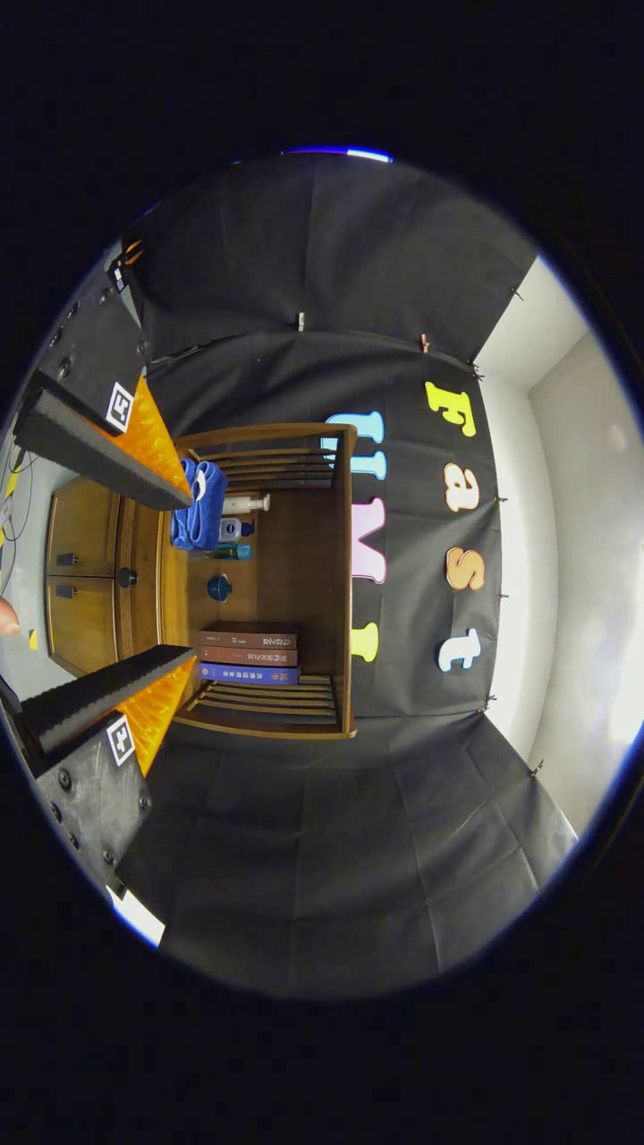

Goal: Pull open the drawer, take out the items inside it, and place them on the countertop above the cabinet.

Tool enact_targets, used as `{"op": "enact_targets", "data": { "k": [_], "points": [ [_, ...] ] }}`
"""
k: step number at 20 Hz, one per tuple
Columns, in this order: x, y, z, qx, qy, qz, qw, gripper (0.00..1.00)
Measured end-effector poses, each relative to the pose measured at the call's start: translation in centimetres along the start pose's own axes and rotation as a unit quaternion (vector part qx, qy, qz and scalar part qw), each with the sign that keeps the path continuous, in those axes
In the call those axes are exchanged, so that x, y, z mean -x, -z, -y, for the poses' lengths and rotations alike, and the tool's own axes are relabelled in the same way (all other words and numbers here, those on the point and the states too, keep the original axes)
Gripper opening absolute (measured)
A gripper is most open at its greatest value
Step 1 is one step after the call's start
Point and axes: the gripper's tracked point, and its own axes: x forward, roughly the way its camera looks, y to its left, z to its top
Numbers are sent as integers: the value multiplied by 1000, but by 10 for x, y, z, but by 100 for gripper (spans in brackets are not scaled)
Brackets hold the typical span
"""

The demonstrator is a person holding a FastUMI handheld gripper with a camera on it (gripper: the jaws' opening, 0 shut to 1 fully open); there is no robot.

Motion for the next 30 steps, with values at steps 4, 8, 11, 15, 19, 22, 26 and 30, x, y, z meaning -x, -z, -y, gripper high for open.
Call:
{"op": "enact_targets", "data": {
  "k": [4,8,11,15,19,22,26,30],
  "points": [
    [-2,0,1,-1,1,1,1000,99],
    [-14,10,-4,-8,-4,0,1000,98],
    [-28,28,-7,-18,-3,-3,1000,99],
    [-60,60,-15,-35,-2,8,999,98],
    [-98,117,-21,-25,-1,-3,1000,99],
    [-135,162,-19,-22,11,-17,1000,99],
    [-188,217,-8,-9,21,-31,999,99],
    [-230,272,0,-17,15,-49,999,99]
  ]
}}
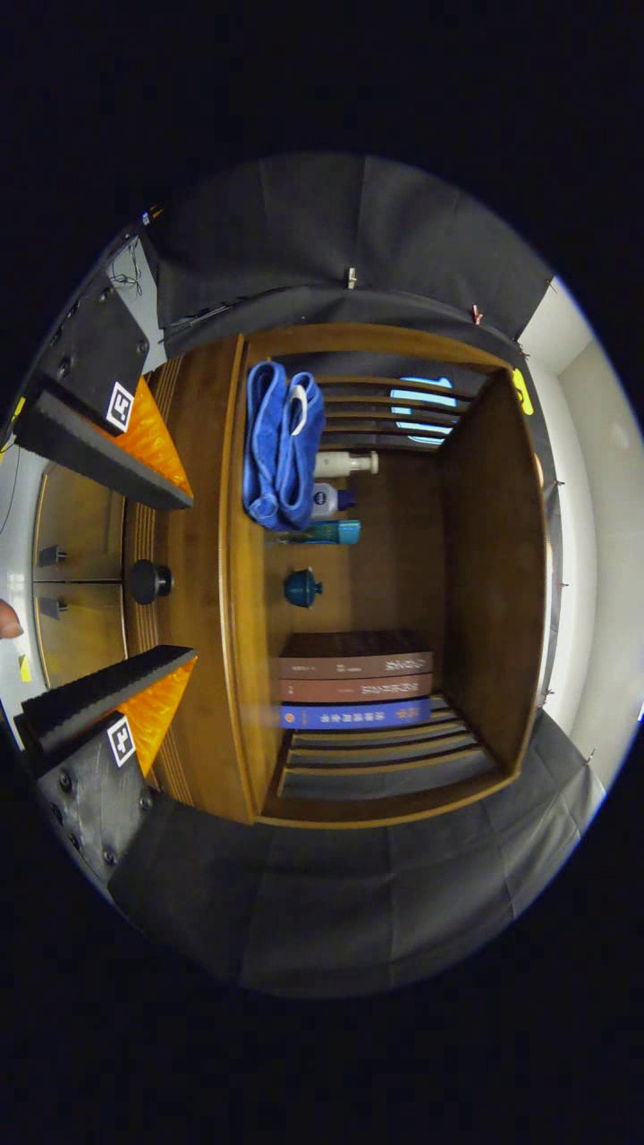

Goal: Pull open the drawer, take out the items inside it, and place them on the countertop above the cabinet.

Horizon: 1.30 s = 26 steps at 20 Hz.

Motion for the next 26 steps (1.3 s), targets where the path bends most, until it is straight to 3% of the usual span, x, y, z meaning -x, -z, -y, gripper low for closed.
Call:
{"op": "enact_targets", "data": {
  "k": [5,8,11,13,18,26],
  "points": [
    [-42,39,10,3,1,-28,1000,95],
    [-58,60,9,-11,4,-50,999,70],
    [-64,72,7,-11,3,-67,998,70],
    [-69,72,9,0,6,-64,998,53],
    [-64,72,9,1,4,-72,997,30],
    [-6,72,12,-21,10,-75,997,30]
  ]
}}
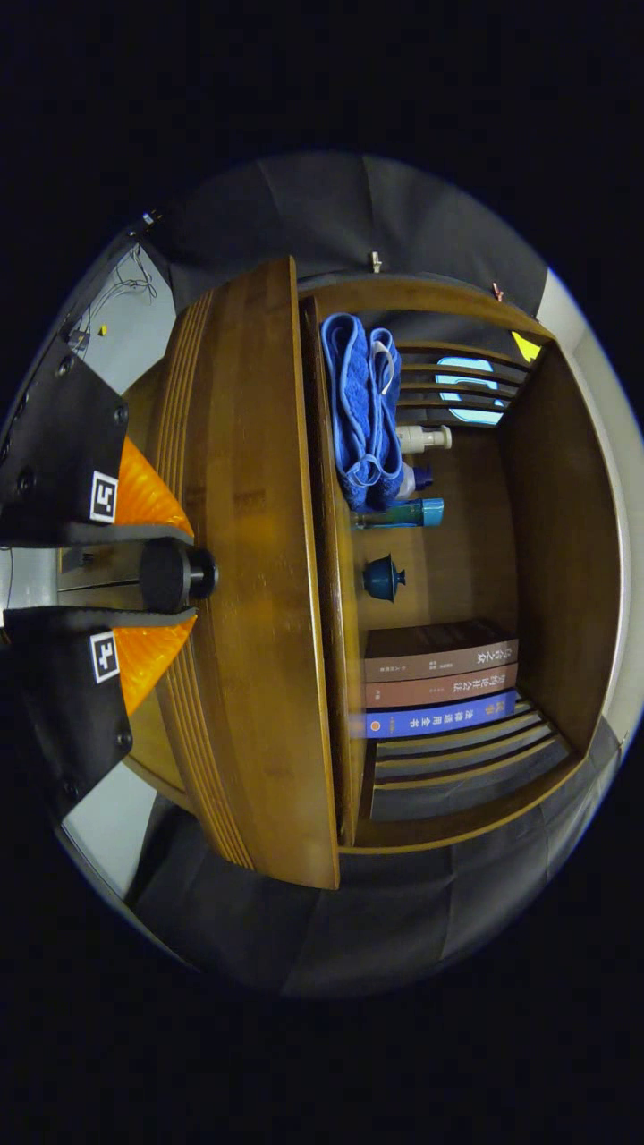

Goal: Pull open the drawer, take out the items inside it, and place them on the countertop above the cabinet.

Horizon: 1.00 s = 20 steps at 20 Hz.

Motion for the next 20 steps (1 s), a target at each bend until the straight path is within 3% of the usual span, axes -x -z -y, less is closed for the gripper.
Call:
{"op": "enact_targets", "data": {
  "k": [12,20],
  "points": [
    [99,19,4,-8,-6,-10,1000,29],
    [124,32,4,0,-4,-19,1000,30]
  ]
}}
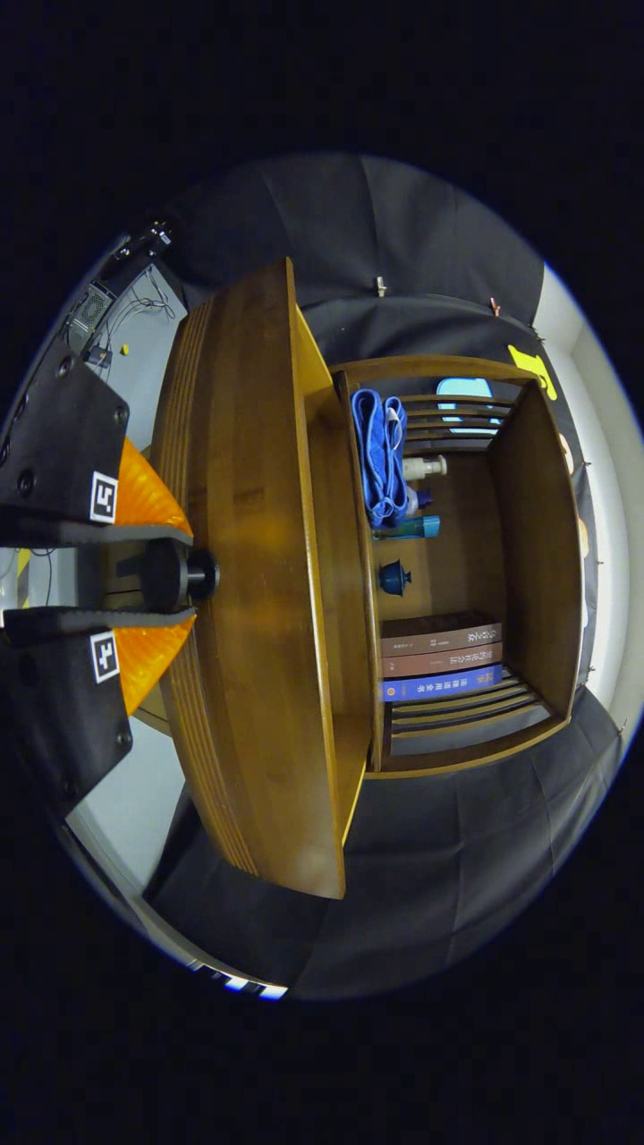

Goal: Pull open the drawer, take out the items inside it, and place them on the countertop above the cabinet.

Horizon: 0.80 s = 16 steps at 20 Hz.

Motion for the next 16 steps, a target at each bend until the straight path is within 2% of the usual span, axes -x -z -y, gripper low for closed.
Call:
{"op": "enact_targets", "data": {
  "k": [1,3,5,7,13,16],
  "points": [
    [0,0,0,3,1,-1,1000,30],
    [1,-2,-1,8,-3,3,1000,41],
    [1,-9,-8,2,-18,0,1000,70],
    [6,-14,-1,12,-9,-4,1000,98],
    [31,-79,8,3,-16,2,1000,98],
    [24,-114,11,-10,-22,-36,999,99]
  ]
}}
